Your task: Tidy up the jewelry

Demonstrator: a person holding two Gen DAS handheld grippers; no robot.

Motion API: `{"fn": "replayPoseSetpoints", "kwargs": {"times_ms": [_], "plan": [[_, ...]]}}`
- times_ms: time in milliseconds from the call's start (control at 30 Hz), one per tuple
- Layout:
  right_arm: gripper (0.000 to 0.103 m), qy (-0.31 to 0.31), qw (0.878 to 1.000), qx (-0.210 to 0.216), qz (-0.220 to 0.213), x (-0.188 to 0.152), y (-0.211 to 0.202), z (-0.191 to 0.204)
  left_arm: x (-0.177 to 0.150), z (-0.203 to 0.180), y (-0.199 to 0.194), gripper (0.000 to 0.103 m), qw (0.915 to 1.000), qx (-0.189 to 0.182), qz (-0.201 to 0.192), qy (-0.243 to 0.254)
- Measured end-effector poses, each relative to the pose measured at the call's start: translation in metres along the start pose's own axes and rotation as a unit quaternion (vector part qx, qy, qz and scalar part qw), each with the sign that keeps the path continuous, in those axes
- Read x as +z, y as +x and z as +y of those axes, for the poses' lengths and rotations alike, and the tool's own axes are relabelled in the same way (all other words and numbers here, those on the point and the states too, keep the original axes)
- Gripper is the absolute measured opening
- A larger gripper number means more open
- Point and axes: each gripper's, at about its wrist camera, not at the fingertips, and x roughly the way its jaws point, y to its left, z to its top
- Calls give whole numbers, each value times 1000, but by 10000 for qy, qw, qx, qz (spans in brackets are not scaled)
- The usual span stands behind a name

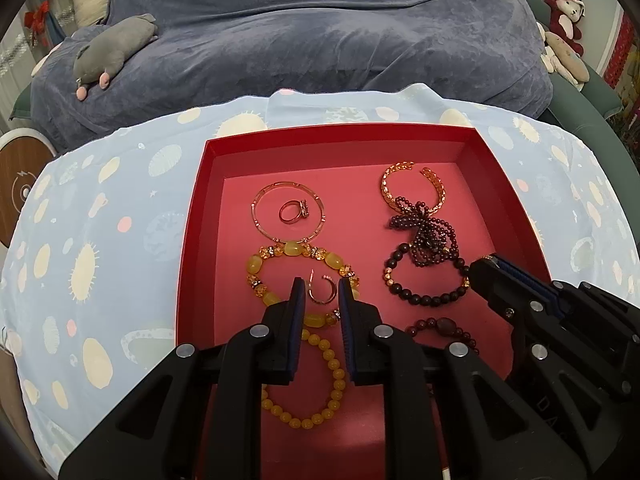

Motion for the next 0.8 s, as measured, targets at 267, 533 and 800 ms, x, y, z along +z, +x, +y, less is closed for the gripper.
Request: {"fn": "replayPoseSetpoints", "kwargs": {"times_ms": [267,533,800], "plan": [[20,40,9999,-82,-76,0,-6,0,1,2,-6,37,9999,106,-59,-57],[27,43,9995,-219,-223,-3,-30,2,-2,2,-29,42,9996,178,-179,-115],[37,124,9986,-308,-408,-15,-65,5,-14,3,-62,48,9990,227,-363,-155]]}}
